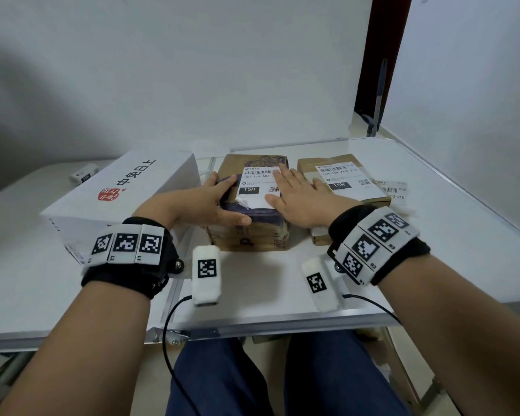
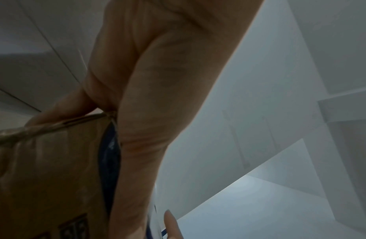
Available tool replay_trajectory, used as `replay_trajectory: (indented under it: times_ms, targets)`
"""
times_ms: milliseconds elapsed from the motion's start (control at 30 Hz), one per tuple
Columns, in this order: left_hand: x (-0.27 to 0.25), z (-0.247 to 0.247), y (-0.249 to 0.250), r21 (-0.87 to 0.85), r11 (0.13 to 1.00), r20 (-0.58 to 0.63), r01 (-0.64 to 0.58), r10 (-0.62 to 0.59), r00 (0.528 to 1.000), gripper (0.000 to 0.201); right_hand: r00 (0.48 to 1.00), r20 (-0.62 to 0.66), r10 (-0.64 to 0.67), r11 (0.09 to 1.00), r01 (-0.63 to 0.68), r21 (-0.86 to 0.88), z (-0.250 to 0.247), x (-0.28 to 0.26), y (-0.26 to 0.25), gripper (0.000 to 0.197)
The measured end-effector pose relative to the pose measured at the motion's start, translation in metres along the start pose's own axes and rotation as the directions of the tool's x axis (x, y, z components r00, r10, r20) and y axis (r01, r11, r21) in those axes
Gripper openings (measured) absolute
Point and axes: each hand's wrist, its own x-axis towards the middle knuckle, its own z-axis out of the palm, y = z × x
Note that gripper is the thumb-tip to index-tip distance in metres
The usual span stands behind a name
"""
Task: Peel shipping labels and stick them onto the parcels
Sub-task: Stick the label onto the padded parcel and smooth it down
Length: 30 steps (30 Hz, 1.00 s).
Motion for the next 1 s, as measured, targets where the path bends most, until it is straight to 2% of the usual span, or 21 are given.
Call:
replay_trajectory:
  times_ms: [167,267,367,467,533,733,1000]
  targets:
    - [0.004,0.002,0.001,-0.015,1.0,-0.042,0.027,-0.028,0.999,0.106,0.999,-0.037,0.027,1.0,-0.027,0.0,-0.006,-0.008,0.015,0.066]
    - [0.012,0.007,0.001,-0.003,0.996,-0.109,0.092,-0.091,0.99,0.112,0.987,-0.152,0.052,0.999,-0.049,0.022,-0.014,-0.006,0.024,0.063]
    - [0.016,0.014,0.007,-0.012,0.993,-0.169,0.114,-0.114,0.979,0.119,0.968,-0.248,0.031,0.997,-0.012,0.078,-0.025,0.008,0.015,0.06]
    - [0.013,0.015,0.008,-0.015,0.999,-0.196,0.029,-0.032,0.98,0.116,0.976,-0.217,-0.011,0.994,0.034,0.102,-0.026,0.031,0.001,0.059]
    - [0.011,0.011,0.002,0.042,0.999,-0.191,-0.011,0.019,0.981,0.113,0.985,-0.168,-0.028,0.995,0.043,0.09,-0.025,0.049,-0.002,0.058]
    - [0.007,0.006,-0.01,0.09,0.994,-0.197,-0.058,0.075,0.977,0.108,0.994,-0.092,0.066,0.997,-0.068,-0.022,-0.027,0.083,-0.004,0.058]
    - [0.009,0.01,-0.012,0.108,0.989,-0.244,-0.097,0.121,0.962,0.107,0.989,-0.145,-0.012,0.992,-0.006,-0.122,0.0,0.085,-0.041,0.061]
